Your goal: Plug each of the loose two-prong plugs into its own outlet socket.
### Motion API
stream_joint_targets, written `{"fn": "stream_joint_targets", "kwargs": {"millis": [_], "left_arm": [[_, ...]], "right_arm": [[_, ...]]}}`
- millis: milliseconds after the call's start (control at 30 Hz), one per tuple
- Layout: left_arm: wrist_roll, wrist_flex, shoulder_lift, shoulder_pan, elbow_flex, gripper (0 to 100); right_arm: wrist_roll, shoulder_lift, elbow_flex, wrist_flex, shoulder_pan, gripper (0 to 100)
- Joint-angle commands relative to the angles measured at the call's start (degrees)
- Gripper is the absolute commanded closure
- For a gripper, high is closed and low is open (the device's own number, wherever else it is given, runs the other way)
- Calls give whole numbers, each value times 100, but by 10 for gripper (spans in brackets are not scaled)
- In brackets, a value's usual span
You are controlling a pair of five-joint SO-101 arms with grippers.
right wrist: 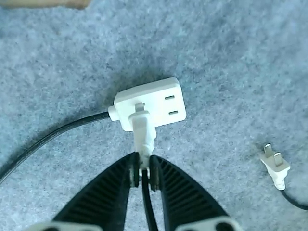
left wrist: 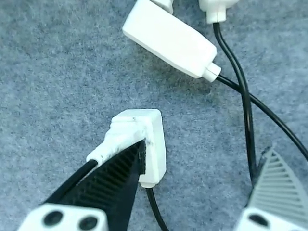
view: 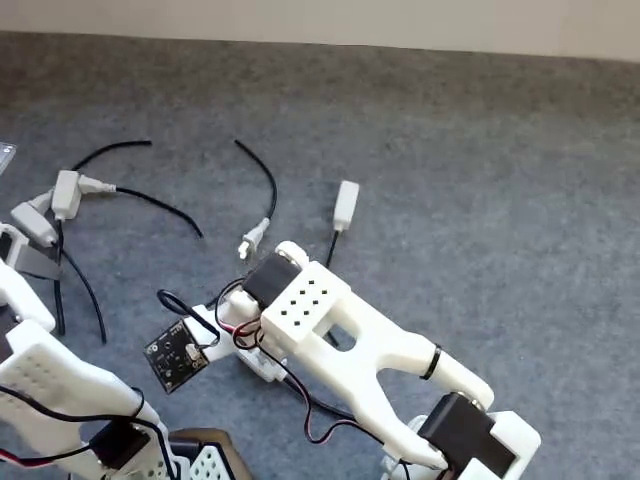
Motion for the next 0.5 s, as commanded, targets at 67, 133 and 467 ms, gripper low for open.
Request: {"fn": "stream_joint_targets", "kwargs": {"millis": [67, 133, 467], "left_arm": [[-35, 35, -57, -13, -215, 641], [-35, 35, -57, -13, -215, 641], [-35, 35, -57, -40, -215, 640]], "right_arm": [[-53, 180, 84, -92, -84, 993], [-79, 479, 84, -198, -92, 993], [-334, 1103, 84, -523, -259, 993]]}}
